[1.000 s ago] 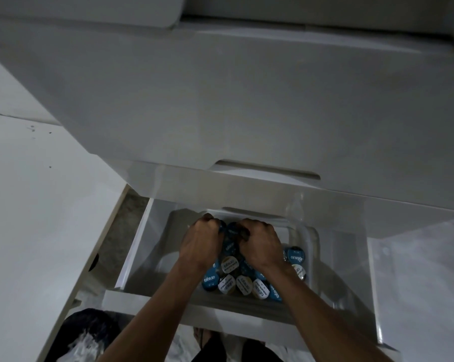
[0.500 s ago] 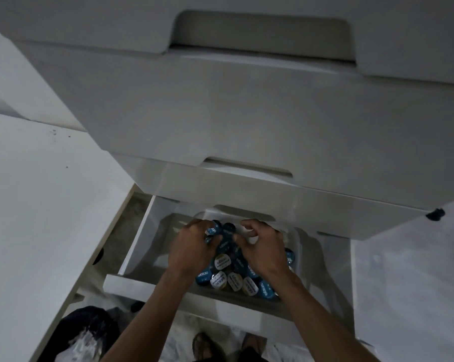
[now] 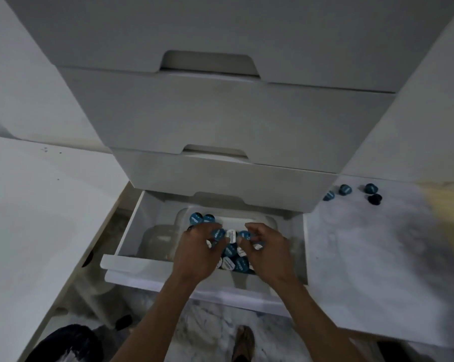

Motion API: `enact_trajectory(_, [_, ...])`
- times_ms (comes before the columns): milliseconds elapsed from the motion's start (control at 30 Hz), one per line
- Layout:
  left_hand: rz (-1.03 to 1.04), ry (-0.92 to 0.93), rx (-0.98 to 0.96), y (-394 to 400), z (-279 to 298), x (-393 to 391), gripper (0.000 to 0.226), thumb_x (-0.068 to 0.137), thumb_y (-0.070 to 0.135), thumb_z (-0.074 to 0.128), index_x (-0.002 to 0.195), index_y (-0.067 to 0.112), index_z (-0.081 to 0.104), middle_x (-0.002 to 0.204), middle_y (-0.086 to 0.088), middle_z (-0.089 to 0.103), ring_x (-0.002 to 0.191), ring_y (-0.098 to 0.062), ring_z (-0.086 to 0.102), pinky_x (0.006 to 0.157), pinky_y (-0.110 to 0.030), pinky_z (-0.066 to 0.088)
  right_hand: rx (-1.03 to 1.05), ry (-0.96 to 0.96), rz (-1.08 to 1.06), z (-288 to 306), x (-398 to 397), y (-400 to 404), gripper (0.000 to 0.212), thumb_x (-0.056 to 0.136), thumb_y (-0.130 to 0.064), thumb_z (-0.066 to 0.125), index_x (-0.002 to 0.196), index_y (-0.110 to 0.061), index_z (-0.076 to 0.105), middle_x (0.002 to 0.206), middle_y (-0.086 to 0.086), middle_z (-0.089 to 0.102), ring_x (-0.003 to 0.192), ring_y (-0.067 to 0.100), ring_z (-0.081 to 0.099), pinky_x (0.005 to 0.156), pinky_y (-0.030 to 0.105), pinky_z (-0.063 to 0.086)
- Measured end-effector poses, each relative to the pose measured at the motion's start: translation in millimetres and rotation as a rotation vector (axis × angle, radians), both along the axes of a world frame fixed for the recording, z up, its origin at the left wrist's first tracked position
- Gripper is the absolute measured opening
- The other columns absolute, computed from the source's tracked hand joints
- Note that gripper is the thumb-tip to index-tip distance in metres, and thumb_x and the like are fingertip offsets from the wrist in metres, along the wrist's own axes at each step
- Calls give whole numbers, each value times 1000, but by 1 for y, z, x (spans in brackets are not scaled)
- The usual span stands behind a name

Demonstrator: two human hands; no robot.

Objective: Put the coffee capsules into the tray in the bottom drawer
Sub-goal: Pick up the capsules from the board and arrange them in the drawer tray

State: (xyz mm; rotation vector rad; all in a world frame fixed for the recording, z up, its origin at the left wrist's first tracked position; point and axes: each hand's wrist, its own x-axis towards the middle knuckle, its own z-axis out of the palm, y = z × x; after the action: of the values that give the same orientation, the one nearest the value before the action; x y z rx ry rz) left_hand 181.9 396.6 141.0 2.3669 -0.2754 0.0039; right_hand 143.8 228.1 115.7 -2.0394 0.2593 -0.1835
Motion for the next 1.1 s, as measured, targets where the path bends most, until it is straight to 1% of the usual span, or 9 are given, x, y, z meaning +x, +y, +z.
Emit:
enact_trajectory(100, [-83,-10,-23,-21,7,-22,9,82,16,71,90,16,71,86,1,73,75,-12,67,68,-32,56,-1,-42,-44,9,-27,-17,27,81,-21,77,107,-23,69,97,-11,69,85,-5,63,75,8,48])
enact_trajectory(200, [-137,2,-58,-46,6,-33,16,83,25,72,99,22,71,94,5,73,80,-8,67,73,-28,56,-13,-34,-110,16,-47,-41,27,80,-25,78,105,-26,68,95,-18,66,81,-6,62,71,1,44])
enact_trajectory(367, [-227,-1,-92,-104,10,-46,29,81,31,74,108,23,70,104,9,69,83,-2,65,76,-20,52,-23,-38,-210,23,-70,-97,35,80,-32,77,111,-19,69,100,-11,69,83,1,65,70,23,56])
enact_trajectory(467, [-302,23,-112,-153,13,-51,29,81,36,74,107,25,69,103,9,69,81,-1,63,73,-20,52,-32,-43,-258,29,-77,-143,33,81,-31,76,112,-21,68,100,-10,68,84,-1,64,66,8,50])
enact_trajectory(600, [-348,20,-83,-226,12,-48,30,81,40,73,109,28,68,107,14,67,81,4,61,72,-2,40,-39,-32,-326,37,-75,-217,29,82,-30,75,110,-24,68,96,-11,68,82,-4,63,64,1,44])
enact_trajectory(733, [-289,52,-82,-304,6,-32,31,83,40,71,111,30,66,112,14,65,87,-1,62,84,-20,49,-48,-13,-348,35,-55,-299,29,83,-31,74,111,-26,67,95,-15,65,81,-7,61,65,-2,42])
enact_trajectory(867, [-204,88,-12,-371,-7,-3,32,86,40,67,115,28,64,116,13,64,90,1,58,98,-24,44,-50,37,-333,23,-23,-368,31,85,-29,73,114,-21,66,99,-14,65,81,-1,62,61,0,42])
enact_trajectory(1000, [-111,118,-30,-414,-25,25,32,85,30,71,115,19,67,113,3,70,94,-11,65,89,-34,55,-96,82,-284,8,9,-417,26,85,-25,73,110,-19,68,101,-10,68,78,4,62,59,1,41])
enact_trajectory(1100, [-67,128,-10,-435,-42,48,31,85,28,71,115,21,67,110,3,70,91,-10,65,82,-33,56,-155,127,-242,-11,34,-440,24,87,-24,70,110,-20,68,104,-5,70,79,8,62,65,13,45])
